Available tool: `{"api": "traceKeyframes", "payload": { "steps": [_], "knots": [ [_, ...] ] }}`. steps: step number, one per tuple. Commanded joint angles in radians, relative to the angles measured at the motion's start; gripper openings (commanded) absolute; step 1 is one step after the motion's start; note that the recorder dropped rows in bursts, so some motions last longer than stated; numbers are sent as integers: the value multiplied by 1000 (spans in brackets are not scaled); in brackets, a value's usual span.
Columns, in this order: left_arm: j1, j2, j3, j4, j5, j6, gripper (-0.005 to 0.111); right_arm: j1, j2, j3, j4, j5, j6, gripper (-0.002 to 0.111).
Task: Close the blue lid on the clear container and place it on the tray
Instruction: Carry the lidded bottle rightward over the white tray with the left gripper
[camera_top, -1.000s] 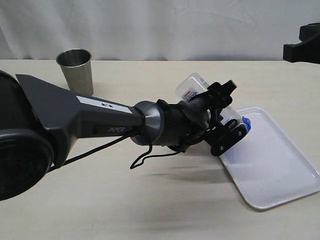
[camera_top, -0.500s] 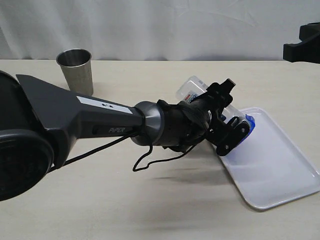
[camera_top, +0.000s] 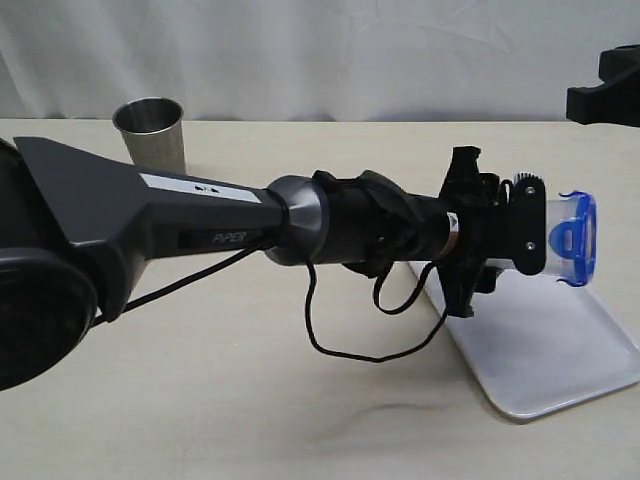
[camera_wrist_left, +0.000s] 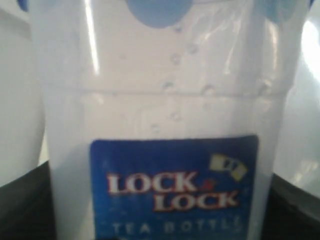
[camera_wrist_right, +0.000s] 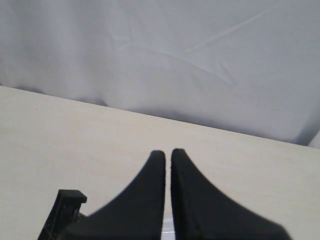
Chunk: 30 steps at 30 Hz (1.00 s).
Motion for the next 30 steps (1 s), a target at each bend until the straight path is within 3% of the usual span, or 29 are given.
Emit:
{"api": "traceKeyframes", "payload": {
  "steps": [1, 8, 14, 23, 27, 30],
  "knots": [
    [47, -24, -23, -105, -166, -92, 0, -7, -5, 4, -5, -14, -5, 4],
    [151, -24, -23, -379, -475, -92, 0, -7, -5, 4, -2, -12, -5, 4],
    [213, -17, -23, -457, -745, -92, 0, -7, -5, 4, -2, -12, -5, 4],
    [223, 63, -23, -578, -845, -63, 0, -7, -5, 4, 0, -12, -3, 4],
    [223, 120, -23, -734, -871, -53, 0, -7, -5, 4, 10, -12, -3, 4],
    [223, 162, -23, -875, -987, 15, 0, -7, -5, 4, 15, -12, -3, 4]
  ]
}}
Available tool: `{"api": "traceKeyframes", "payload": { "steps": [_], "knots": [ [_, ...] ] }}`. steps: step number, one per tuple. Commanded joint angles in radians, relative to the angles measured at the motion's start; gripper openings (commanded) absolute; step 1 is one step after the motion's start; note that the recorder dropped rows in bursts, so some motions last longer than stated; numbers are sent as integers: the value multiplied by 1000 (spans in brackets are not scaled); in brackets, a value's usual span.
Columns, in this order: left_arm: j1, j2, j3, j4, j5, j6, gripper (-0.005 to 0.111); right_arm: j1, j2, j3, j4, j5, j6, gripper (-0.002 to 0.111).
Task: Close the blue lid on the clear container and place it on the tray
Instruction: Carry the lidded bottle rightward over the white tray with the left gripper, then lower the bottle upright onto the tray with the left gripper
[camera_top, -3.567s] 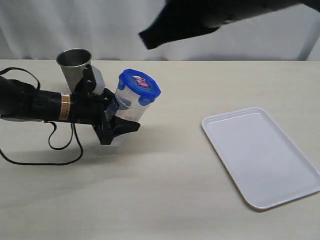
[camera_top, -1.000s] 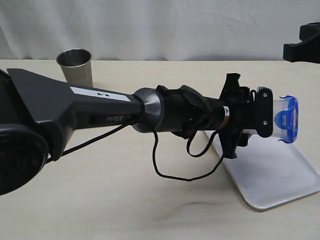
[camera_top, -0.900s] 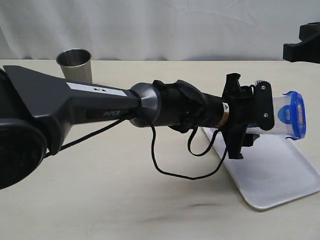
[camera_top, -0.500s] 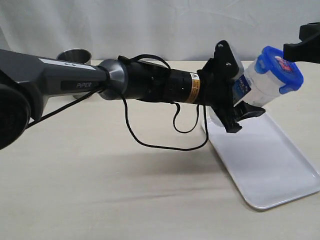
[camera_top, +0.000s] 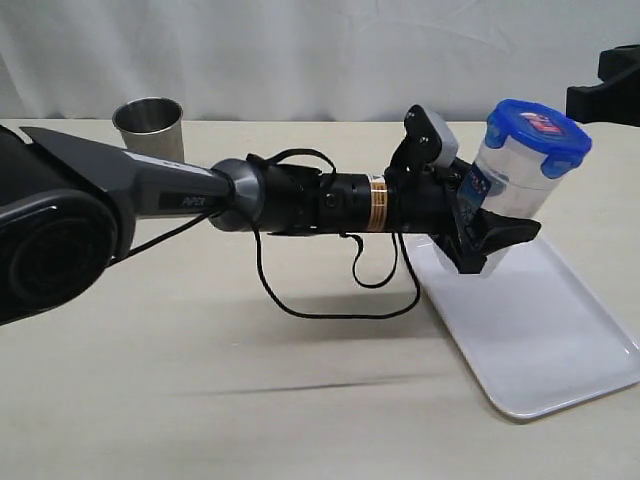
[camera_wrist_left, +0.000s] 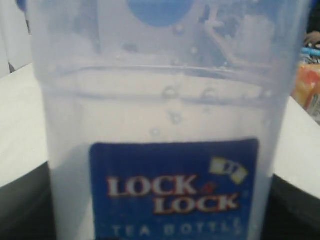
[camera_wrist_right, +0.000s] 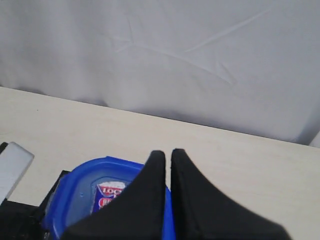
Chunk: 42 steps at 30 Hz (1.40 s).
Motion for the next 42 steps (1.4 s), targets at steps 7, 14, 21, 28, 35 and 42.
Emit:
{"api": "traceKeyframes", "payload": {
  "steps": [7, 14, 21, 28, 35, 42],
  "knots": [
    [2, 98, -7, -392, -302, 237, 0, -7, -5, 4, 7, -14, -3, 4],
    [0, 154, -34, -391, -256, 276, 0, -7, -5, 4, 10, -14, -3, 4],
    [-49, 246, -234, -210, -105, 146, 0, -7, -5, 4, 10, -14, -3, 4],
    [-73, 253, -266, -209, -98, 143, 0, -7, -5, 4, 10, -12, -3, 4],
    [-75, 287, -266, -214, -102, 143, 0, -7, -5, 4, 10, -12, -3, 4],
    [-75, 289, -266, -220, -100, 143, 0, -7, -5, 4, 10, -12, -3, 4]
  ]
}}
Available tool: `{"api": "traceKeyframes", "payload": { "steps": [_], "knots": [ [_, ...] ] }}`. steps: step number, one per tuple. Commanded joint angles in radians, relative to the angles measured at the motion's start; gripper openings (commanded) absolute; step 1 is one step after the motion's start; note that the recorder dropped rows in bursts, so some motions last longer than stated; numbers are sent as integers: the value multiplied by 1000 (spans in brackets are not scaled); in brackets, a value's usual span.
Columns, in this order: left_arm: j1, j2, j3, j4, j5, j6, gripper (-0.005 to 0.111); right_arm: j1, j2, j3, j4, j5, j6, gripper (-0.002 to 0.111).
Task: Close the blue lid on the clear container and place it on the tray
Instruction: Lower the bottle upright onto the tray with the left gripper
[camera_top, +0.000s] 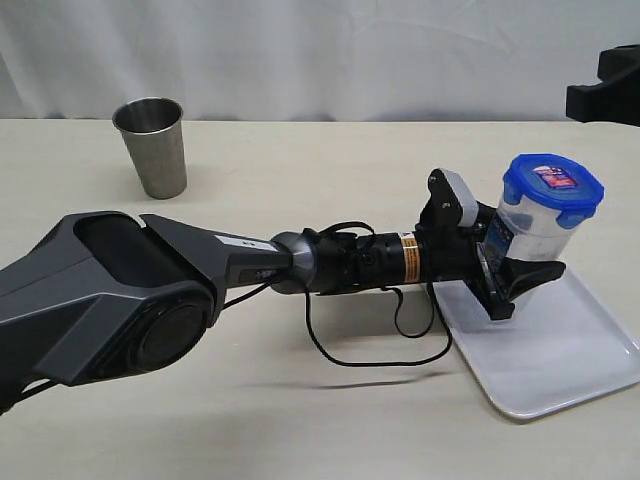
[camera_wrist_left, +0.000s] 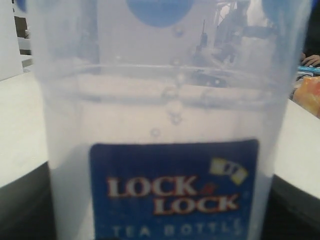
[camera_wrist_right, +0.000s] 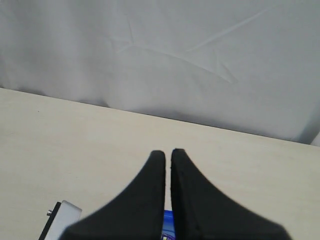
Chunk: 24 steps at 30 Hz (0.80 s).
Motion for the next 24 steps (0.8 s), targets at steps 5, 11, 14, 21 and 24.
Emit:
{"api": "traceKeyframes", "payload": {
  "steps": [5, 11, 14, 21, 24],
  "knots": [
    [-3, -8, -11, -23, -7, -10, 0, -7, -3, 4, 3, -10, -3, 4],
    [-3, -8, -11, -9, -16, -10, 0, -7, -3, 4, 3, -4, -3, 4],
    [-3, -8, -11, -11, -42, -10, 3, -7, -3, 4, 3, -2, -3, 4],
    [-3, -8, -11, -14, -24, -8, 75, -7, -3, 4, 3, 2, -3, 4],
    [1, -8, -11, -14, -9, -8, 84, -7, -3, 4, 3, 5, -3, 4]
  ]
}}
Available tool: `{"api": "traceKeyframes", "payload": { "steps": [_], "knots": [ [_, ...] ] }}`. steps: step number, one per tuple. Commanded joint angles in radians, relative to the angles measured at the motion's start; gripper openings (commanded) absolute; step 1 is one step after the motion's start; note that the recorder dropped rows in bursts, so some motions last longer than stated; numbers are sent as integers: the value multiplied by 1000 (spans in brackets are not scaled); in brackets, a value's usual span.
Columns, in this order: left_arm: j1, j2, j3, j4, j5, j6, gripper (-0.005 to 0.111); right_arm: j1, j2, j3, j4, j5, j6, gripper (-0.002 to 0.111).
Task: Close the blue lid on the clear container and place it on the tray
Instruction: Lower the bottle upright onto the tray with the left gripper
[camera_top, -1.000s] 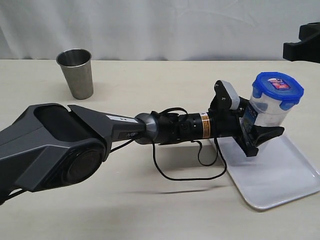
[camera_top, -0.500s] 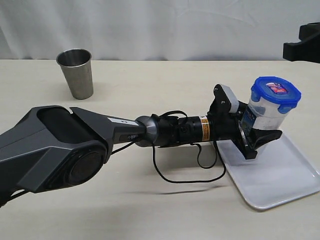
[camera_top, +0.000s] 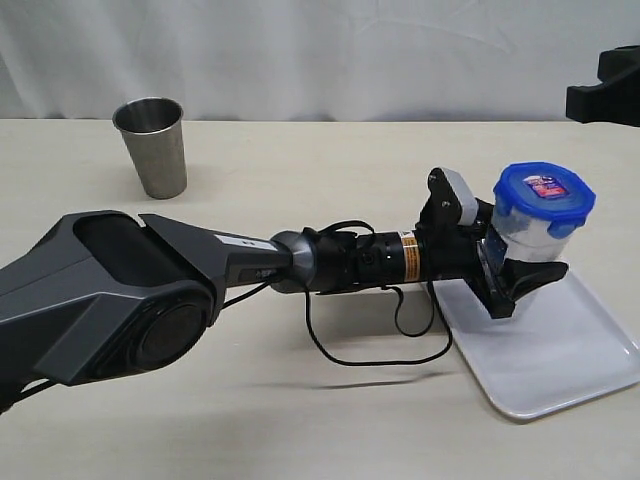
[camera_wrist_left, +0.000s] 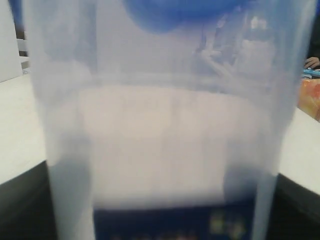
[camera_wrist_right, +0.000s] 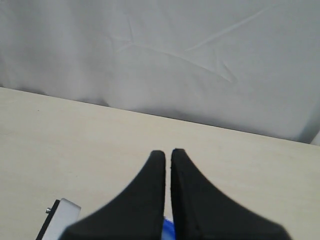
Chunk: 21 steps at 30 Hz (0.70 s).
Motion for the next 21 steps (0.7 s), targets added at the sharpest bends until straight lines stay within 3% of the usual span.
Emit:
{"api": "traceKeyframes", "payload": {
  "steps": [1, 12, 21],
  "knots": [
    [1, -8, -11, -14, -2, -4, 84, -7, -3, 4, 3, 9, -3, 4],
    [13, -10, -11, -3, -4, -4, 84, -7, -3, 4, 3, 17, -3, 4],
    [63, -10, -11, 143, -70, -84, 84, -7, -3, 4, 3, 17, -3, 4]
  ]
}}
